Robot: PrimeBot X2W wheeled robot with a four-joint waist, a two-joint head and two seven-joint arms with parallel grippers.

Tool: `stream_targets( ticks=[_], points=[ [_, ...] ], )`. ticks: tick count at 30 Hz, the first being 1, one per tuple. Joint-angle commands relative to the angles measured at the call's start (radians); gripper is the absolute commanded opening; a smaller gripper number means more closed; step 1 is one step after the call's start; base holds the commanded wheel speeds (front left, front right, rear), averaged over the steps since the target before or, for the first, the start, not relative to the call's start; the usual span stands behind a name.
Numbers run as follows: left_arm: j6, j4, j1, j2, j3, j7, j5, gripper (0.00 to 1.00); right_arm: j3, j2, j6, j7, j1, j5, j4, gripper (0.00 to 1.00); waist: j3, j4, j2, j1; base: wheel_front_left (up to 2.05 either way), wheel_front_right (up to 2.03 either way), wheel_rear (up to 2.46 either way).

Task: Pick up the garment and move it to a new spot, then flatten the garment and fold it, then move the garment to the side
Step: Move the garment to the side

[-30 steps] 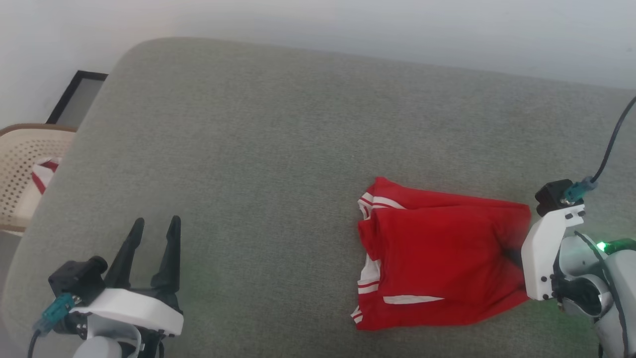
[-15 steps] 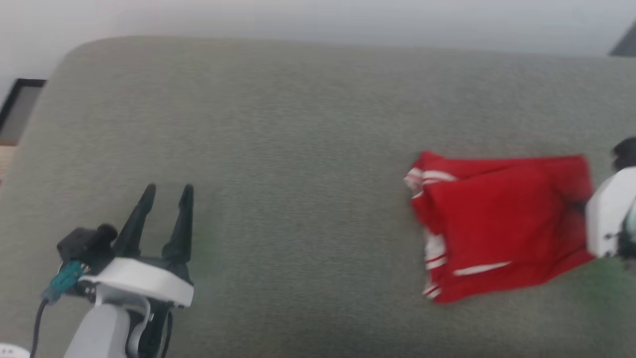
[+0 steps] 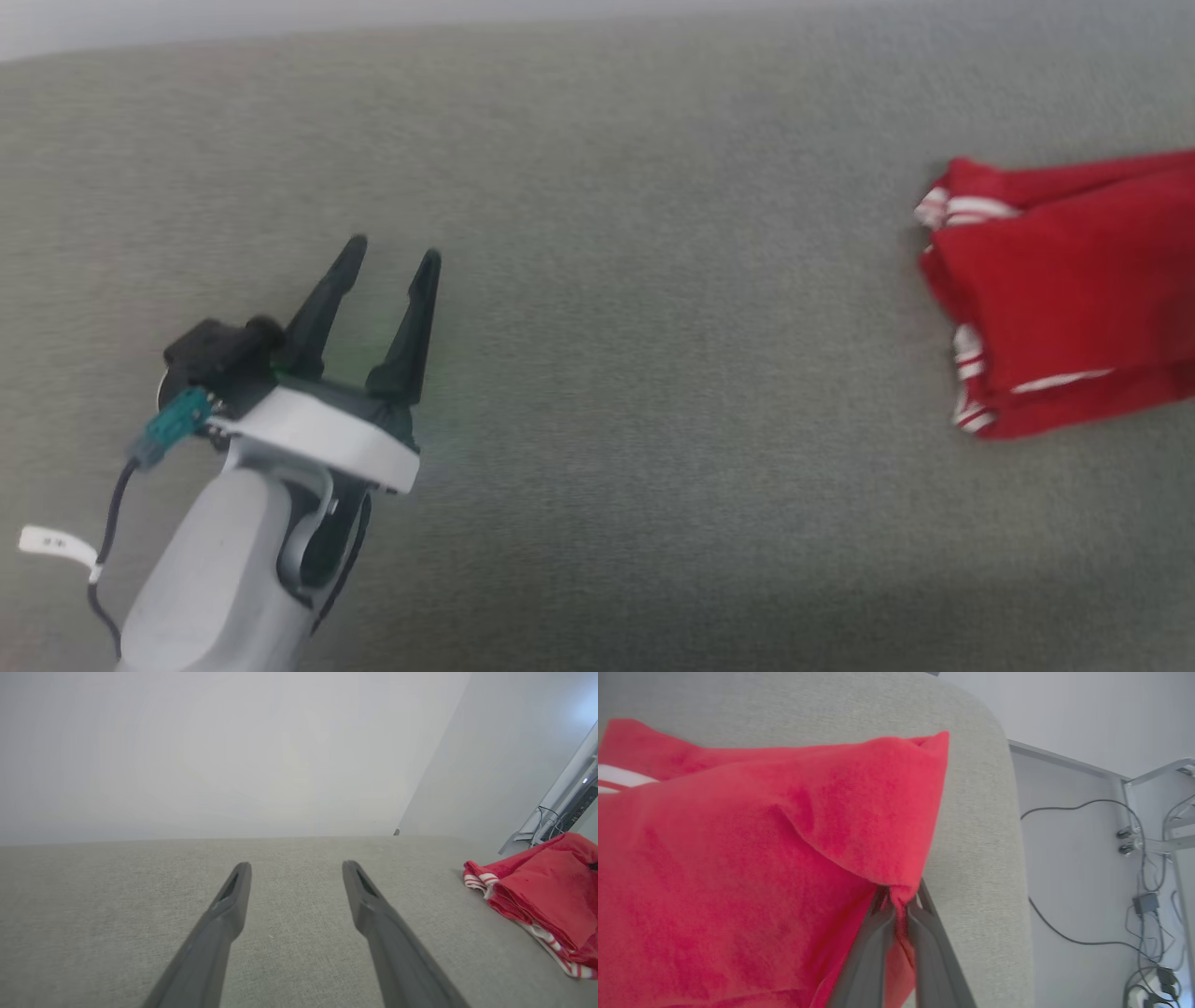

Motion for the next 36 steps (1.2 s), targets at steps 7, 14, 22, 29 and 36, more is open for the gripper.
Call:
stream_targets(
  ticks=[7,14,22,29,36],
  points=[
    [-0.002,0.006,-0.096,0.017,-0.069,-0.004,-0.012,1.0,0.035,-0.073,-0.002,-0.08,-0.08,-0.032,0.05,0.0,0.089,-0.076,0.0,0.0,0.0,0.0,0.0],
    [-0.002,0.011,-0.17,0.033,-0.121,-0.004,-0.024,1.0,0.049,-0.125,-0.002,-0.178,-0.157,-0.095,0.134,0.0,0.157,-0.102,0.0,0.0,0.0,0.0,0.0],
    [-0.002,0.015,-0.228,0.043,-0.161,-0.004,-0.035,1.0,0.049,-0.087,-0.002,-0.285,-0.23,-0.194,0.267,0.0,0.216,-0.098,0.0,0.0,0.0,0.0,0.0],
    [-0.002,0.025,-0.253,0.05,-0.18,-0.004,-0.051,1.0,0.04,-0.02,-0.002,-0.334,-0.296,-0.251,0.411,0.0,0.234,-0.079,0.0,0.0,0.0,0.0,0.0],
    [-0.002,0.035,-0.238,0.063,-0.164,-0.004,-0.061,1.0,0.022,0.017,-0.002,-0.371,-0.357,-0.296,0.517,1.0,0.208,-0.067,0.0,0.0,0.0,0.0,0.0]
  ],
)
